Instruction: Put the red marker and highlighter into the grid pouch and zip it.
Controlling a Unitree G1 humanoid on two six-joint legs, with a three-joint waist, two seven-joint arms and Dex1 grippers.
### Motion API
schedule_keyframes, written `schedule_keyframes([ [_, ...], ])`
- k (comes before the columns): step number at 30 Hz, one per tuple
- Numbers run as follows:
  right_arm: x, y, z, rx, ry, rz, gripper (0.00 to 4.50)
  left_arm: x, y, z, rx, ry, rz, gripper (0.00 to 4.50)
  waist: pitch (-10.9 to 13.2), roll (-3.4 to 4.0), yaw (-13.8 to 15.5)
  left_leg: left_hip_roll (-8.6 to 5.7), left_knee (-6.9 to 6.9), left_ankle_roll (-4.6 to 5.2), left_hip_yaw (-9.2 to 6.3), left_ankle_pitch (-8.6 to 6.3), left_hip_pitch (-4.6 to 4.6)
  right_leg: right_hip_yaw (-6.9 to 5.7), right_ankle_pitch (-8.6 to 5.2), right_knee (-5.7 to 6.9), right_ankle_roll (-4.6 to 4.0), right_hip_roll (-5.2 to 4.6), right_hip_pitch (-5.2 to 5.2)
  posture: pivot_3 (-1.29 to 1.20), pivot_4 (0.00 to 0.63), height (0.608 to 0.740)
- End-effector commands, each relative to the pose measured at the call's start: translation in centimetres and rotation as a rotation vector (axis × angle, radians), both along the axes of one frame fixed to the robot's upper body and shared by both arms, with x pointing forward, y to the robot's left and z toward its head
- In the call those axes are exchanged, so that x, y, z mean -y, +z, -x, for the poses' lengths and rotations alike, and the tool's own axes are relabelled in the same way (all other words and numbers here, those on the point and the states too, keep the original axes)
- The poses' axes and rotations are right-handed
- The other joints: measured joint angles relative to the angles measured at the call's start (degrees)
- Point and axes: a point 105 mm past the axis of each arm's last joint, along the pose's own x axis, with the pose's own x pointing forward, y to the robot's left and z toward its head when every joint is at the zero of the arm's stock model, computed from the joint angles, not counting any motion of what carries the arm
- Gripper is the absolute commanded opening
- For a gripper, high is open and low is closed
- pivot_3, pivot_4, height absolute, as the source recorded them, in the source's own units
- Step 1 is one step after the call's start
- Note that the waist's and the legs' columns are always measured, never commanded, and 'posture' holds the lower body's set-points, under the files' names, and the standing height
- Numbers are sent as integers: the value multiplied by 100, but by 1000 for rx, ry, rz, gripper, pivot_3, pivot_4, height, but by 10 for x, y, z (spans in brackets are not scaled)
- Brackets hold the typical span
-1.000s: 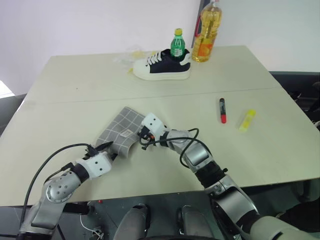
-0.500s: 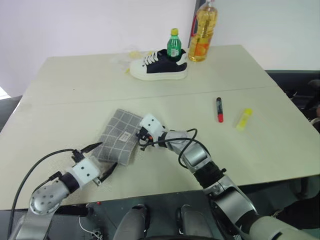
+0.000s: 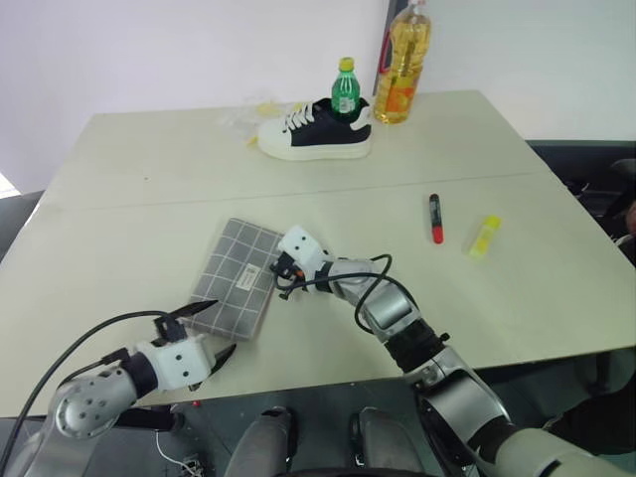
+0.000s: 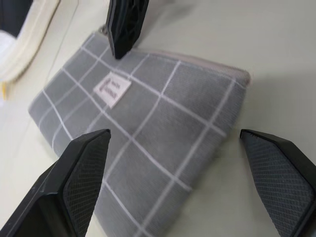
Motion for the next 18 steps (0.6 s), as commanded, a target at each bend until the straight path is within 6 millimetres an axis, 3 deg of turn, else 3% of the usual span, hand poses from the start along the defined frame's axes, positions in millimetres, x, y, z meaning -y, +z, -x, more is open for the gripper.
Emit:
schedule_keyframes([
  [1,1,-11,1,-29,-4,37,0,6,-14,1,-37,-39,-50,4437,-4,4,4,0,0,0,0,0,0,0,0,0,0,0,0,0,150,738],
  [8,1,-11,2,-26,-5,37,0,5,-15,-16,35,-2,-87,4437,-12,14,14,-2,1,0,0,0,3,-1,1,1,2,0,4,0,150,738],
  [18,2,-11,1,-21,-9,40,0,-19,-7,-30,145,165,-144,4437,-14,12,-2,0,1,0,-8,0,5,-1,8,5,17,6,2,0,150,738],
])
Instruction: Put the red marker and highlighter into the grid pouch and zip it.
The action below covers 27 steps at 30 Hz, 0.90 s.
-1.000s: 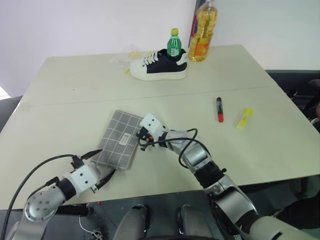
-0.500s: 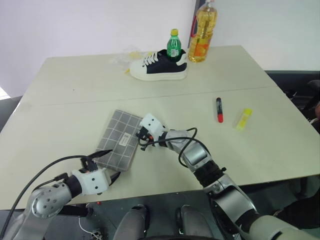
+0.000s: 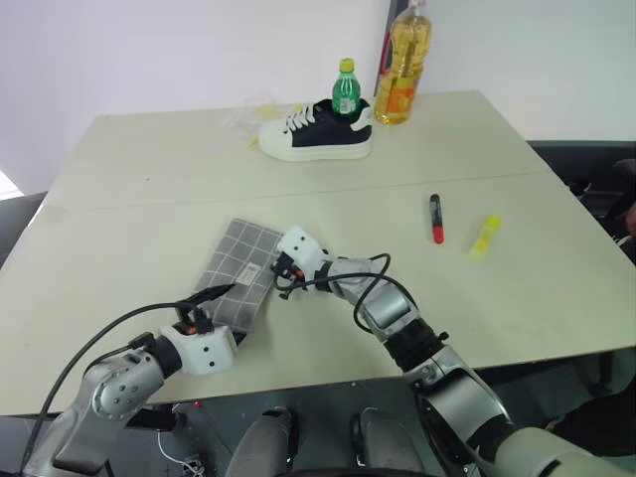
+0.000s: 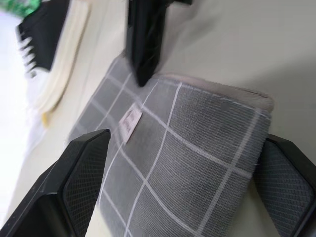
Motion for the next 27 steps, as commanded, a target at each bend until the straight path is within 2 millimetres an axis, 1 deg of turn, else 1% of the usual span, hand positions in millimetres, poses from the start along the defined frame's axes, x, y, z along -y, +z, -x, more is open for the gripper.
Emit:
schedule_keyframes([
  [1,1,-11,2,-30,-5,27,0,-25,-8,-4,-22,115,-65,4437,0,0,-9,0,0,0,0,0,0,0,0,0,0,0,0,0,150,738],
  [4,1,-10,2,-29,-2,25,0,-29,-10,-3,-28,136,-66,4437,0,0,-11,0,-1,0,0,0,0,0,0,0,1,0,-2,0,150,738],
  [9,0,-10,3,-28,2,27,0,-25,-9,-1,-36,119,-30,4437,0,0,-11,1,-1,0,0,0,0,0,0,0,0,1,-2,0,150,738],
  [10,-1,-10,3,-28,3,27,0,-24,-9,-1,-38,116,-28,4210,0,0,-12,1,-1,0,-1,0,0,0,0,0,0,1,-2,0,150,738],
  [12,-1,-10,3,-27,5,28,0,-22,-8,-3,-32,109,-12,3594,0,0,-15,1,-1,0,0,0,0,0,0,0,0,1,-2,0,150,738],
  [15,-1,-10,3,-26,5,29,0,-20,-4,-4,-15,103,4,2163,0,1,-14,2,-3,0,-1,0,0,0,0,0,0,1,-4,0,150,738],
  [16,0,-10,3,-25,5,29,0,-20,-3,-5,-11,100,6,1534,1,1,-13,2,-3,0,-1,0,0,0,0,0,0,1,-4,0,150,738],
  [18,0,-10,3,-25,4,29,0,-19,-2,-5,-2,95,8,685,0,1,-8,1,-3,0,-1,0,-1,0,0,-1,0,1,-4,0,150,738],
  [19,0,-10,3,-25,4,29,0,-19,-2,-5,0,94,9,138,0,0,-3,1,-3,-1,0,0,-1,0,0,-1,0,-1,-3,0,150,738],
  [20,0,-10,3,-25,4,29,0,-18,-1,-4,6,87,12,56,0,1,-8,0,-3,-1,0,0,-1,0,0,-1,0,-1,-3,0,150,738],
  [23,0,-10,2,-25,2,27,0,-16,1,-3,21,77,31,56,0,0,-9,0,-3,-1,0,0,-2,0,0,-1,0,-1,-4,0,150,738],
  [25,1,-9,1,-21,-3,26,0,-11,4,-2,22,70,79,56,0,0,-10,0,-4,-1,0,0,-2,1,0,-1,0,-1,-5,0,150,738],
  [27,3,-2,-3,15,-14,19,0,-7,7,-1,6,80,165,56,0,0,-9,0,-4,-1,0,0,-2,0,0,-1,0,-1,-4,0,150,738],
])
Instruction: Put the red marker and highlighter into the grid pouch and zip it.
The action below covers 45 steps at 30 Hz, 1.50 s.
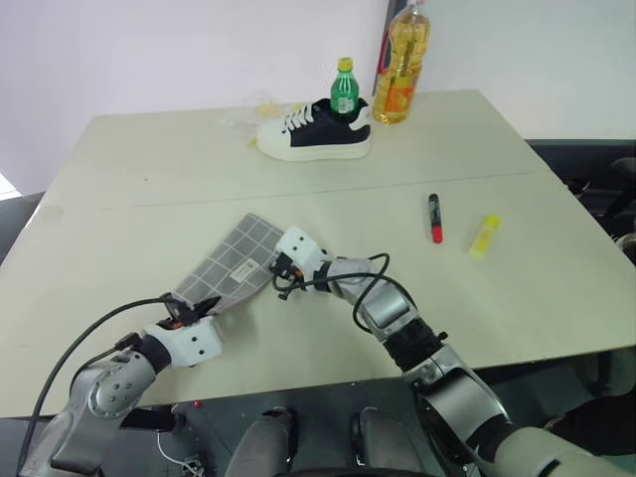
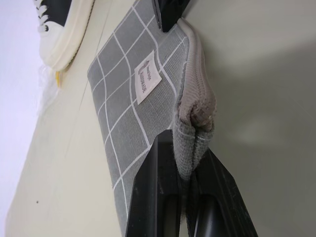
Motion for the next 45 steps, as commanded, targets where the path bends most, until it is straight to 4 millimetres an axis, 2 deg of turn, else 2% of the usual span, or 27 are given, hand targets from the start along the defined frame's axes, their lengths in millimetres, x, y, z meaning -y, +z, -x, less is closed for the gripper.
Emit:
schedule_keyframes([
  [1,8,7,-9,52,-41,9,0,11,14,2,24,-4,159,56,0,-1,6,0,0,0,0,0,-1,0,0,0,0,-1,0,0,150,738],
  [4,22,35,-20,82,-73,-86,0,13,22,1,32,20,244,56,6,-12,28,-1,2,0,-1,0,-5,-1,0,-1,0,-2,0,0,150,738],
  [5,33,50,-23,79,-86,-143,555,14,27,0,31,37,294,0,8,-14,39,-2,4,0,-1,0,-8,-2,0,-2,0,-3,-1,0,150,738],
  [6,45,62,-25,95,-90,-173,926,17,30,0,25,43,353,0,10,-13,45,-4,7,0,-2,0,-10,-2,0,-4,0,-4,0,0,150,738],
  [8,65,79,-25,125,-88,-193,1892,23,36,0,15,45,432,0,11,-15,71,-8,10,1,-2,0,-19,-2,1,-12,2,-8,0,0,150,738],
  [10,86,91,-23,126,-95,-215,2944,30,41,0,4,37,494,0,11,-17,71,-9,10,1,0,0,-21,-3,1,-15,4,-10,0,0,150,738],
  [12,102,95,-23,127,-112,-203,3932,36,45,-1,2,29,530,0,11,-20,39,-6,6,2,1,-1,-21,-5,-1,-15,9,-9,0,0,150,738],
  [15,126,93,-25,125,-152,-149,3932,48,53,-6,1,2,596,0,13,-20,11,-3,2,1,3,-2,-26,-4,-1,-12,8,-7,12,0,150,738],
  [17,135,90,-27,86,-188,-157,3932,56,58,-10,1,-19,627,0,15,-21,14,-3,4,2,3,-2,-27,-5,-1,-12,8,-7,13,0,150,738],
  [20,135,86,-30,60,-222,-171,3932,65,58,-13,-8,-50,630,0,18,-27,7,-2,8,2,4,-2,-30,-5,-1,-12,7,-5,12,0,150,738],
  [28,130,83,-39,51,-292,-193,3932,72,56,-12,-27,-77,645,0,21,-27,26,-3,9,1,3,-1,-37,-4,-1,-14,6,-7,9,0,150,738],
  [31,127,84,-39,45,-292,-205,3046,70,55,-11,-29,-73,641,0,21,-27,35,-4,11,2,3,-1,-37,-4,-2,-14,5,-7,10,0,150,738],
  [33,126,84,-37,50,-279,-191,2114,69,54,-11,-26,-64,638,0,22,-27,32,-4,10,2,3,-1,-38,-4,-1,-14,5,-8,9,0,150,738],
  [36,125,82,-35,72,-268,-156,450,70,50,-14,-41,-40,655,0,22,-27,28,-4,10,1,3,-1,-38,-4,-2,-15,5,-8,9,0,150,738],
  [37,124,82,-34,84,-261,-138,67,71,49,-14,-48,-37,660,0,22,-28,27,-4,10,2,4,-1,-38,-4,-2,-14,5,-8,9,0,150,738],
  [43,116,78,-23,186,-166,13,67,86,47,-20,-73,-27,715,0,23,-31,34,-5,11,2,4,-1,-39,-5,-1,-15,7,-8,10,0,150,738],
  [45,111,80,-14,237,-101,77,67,98,46,-30,-93,-10,734,0,24,-30,55,-5,14,2,3,-1,-39,-6,-1,-14,8,-7,11,0,150,738],
])
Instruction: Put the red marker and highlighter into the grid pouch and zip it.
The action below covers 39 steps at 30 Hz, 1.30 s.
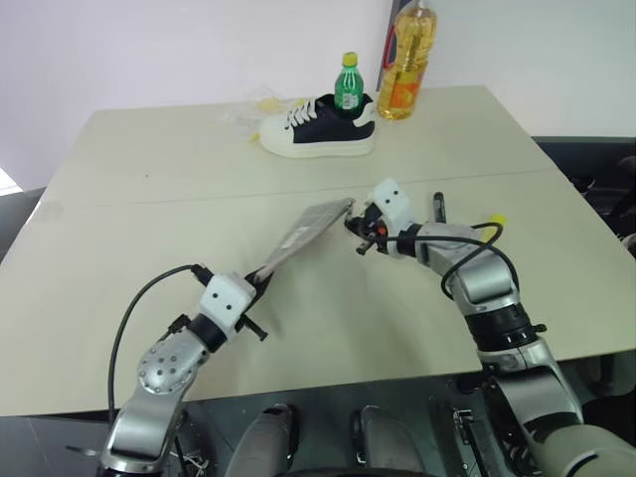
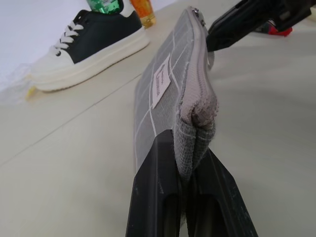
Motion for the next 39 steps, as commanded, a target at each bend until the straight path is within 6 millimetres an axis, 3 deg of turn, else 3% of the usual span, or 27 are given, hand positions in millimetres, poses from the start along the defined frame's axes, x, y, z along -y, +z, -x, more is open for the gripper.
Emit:
schedule_keyframes([
  [1,-13,16,15,125,119,98,67,20,4,-13,-11,5,27,0,1,0,44,-1,3,0,0,0,0,0,0,0,0,0,1,0,150,738],
  [5,-25,23,38,140,261,118,67,40,2,-29,-33,9,18,0,3,-6,113,-2,15,0,1,0,-5,-3,1,0,4,3,2,0,150,738],
  [13,-34,34,61,157,396,148,67,70,4,-52,-15,-11,3,0,5,-14,128,-2,19,0,-1,1,-8,-7,1,0,4,3,2,0,150,738],
  [20,-36,33,85,147,508,183,67,76,6,-70,-11,16,27,0,6,-19,125,-2,23,-1,-4,1,-12,-11,2,0,6,3,2,0,150,738],
  [25,-29,37,82,127,477,161,67,74,5,-69,-5,12,28,0,6,-19,122,-2,23,-1,-4,1,-12,-11,2,1,6,3,1,0,150,738],
  [27,-21,43,82,88,458,108,589,73,6,-67,6,5,32,0,6,-19,124,-2,23,-1,-4,1,-12,-11,2,1,6,3,2,0,150,738],
  [29,-8,47,77,67,406,84,1374,70,9,-64,22,-9,36,0,6,-20,130,-3,25,-1,-4,1,-12,-11,2,0,6,2,4,0,150,738],
  [33,56,50,36,28,57,52,3432,55,12,-57,57,-38,27,0,6,-21,129,-3,25,-1,-3,1,-12,-10,3,0,5,0,4,0,150,738],
  [39,143,37,-19,-44,-494,-18,3432,41,21,-43,85,-127,56,0,5,-19,105,0,22,-1,2,1,-13,-6,3,2,1,0,-3,0,150,738],
])
